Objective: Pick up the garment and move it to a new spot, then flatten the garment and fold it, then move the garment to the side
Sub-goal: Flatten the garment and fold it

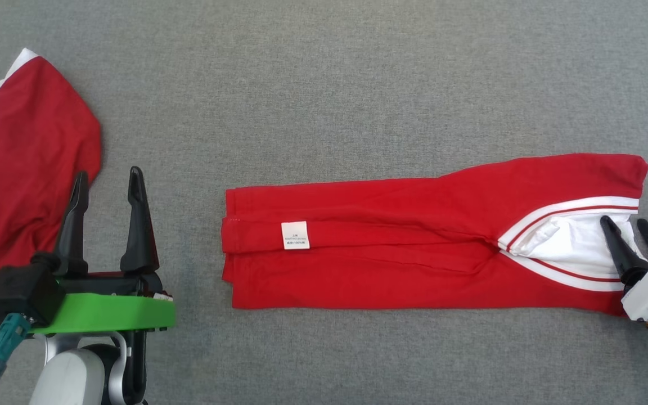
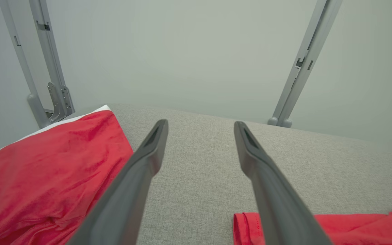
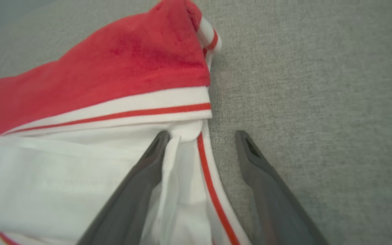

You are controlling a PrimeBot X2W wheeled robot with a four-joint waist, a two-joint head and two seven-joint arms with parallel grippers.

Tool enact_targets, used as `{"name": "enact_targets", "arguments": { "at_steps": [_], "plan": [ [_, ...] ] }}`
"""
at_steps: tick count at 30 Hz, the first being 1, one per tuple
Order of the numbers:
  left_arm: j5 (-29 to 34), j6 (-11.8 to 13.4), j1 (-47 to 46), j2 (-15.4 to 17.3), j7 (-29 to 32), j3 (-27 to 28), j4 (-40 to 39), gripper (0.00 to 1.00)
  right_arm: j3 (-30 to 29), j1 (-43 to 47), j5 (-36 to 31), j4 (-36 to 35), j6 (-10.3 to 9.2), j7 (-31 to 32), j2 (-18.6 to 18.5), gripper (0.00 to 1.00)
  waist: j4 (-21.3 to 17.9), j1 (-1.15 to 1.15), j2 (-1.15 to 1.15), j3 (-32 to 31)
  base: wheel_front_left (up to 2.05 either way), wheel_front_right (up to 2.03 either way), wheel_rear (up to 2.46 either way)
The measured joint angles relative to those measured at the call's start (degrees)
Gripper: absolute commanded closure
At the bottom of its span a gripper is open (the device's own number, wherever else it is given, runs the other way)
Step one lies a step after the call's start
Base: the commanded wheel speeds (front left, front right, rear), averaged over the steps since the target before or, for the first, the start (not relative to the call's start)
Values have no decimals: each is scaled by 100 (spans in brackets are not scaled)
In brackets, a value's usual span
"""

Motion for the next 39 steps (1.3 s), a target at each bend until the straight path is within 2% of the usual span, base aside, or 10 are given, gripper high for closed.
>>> {"name": "enact_targets", "arguments": {
  "at_steps": [4, 5, 7, 8, 12, 18, 24, 30, 35, 39],
  "plan": [
    [51, 0, 24, -111, -20, 120, 24, 0, -27, -159, 191, 107, 169, 82, -12, 3, 118, 0, 0, 78, 0, 0, 0],
    [64, 1, 43, -131, -20, 137, 36, 0, -48, -201, 268, 133, 200, 111, -3, 52, 134, 0, 0, 92, 0, 0, 0],
    [82, 20, 65, -181, -20, 133, 68, 0, -70, -255, 424, 178, 292, 196, 1, 94, 155, 0, 0, 106, 0, 0, 0],
    [83, 24, 65, -196, -30, 129, 76, 0, -75, -279, 513, 199, 332, 233, 5, 100, 159, 0, 0, 104, 0, 0, 0],
    [85, 24, 68, -213, -69, 137, 115, 0, -59, -365, 887, 272, 486, 539, 78, 100, 154, 0, 0, 58, 0, 0, 0],
    [144, 24, 130, -243, -87, 279, 118, 0, 26, -463, 1225, 281, 582, 882, 146, 100, 86, 0, 0, -13, 0, 0, 0],
    [187, 24, 189, -270, -93, 278, 125, 0, 60, -500, 1291, 280, 609, 981, 168, 100, -48, 0, 0, -97, 0, 0, 0],
    [252, 24, 289, -271, -84, 266, 192, 0, -75, -495, 1670, 300, 634, 1161, 135, 100, -198, 0, 0, -199, 0, 0, 0],
    [336, 24, 492, -242, -55, 267, 235, 0, -441, -456, 1973, 419, 634, 1284, -222, 100, -345, 0, 0, -270, 0, 0, 0],
    [344, 24, 504, -231, 2, 241, 324, 0, -1096, -129, 2186, 784, 557, 1322, -903, 100, -440, 0, 0, -316, 0, 0, 0]
  ]
}}
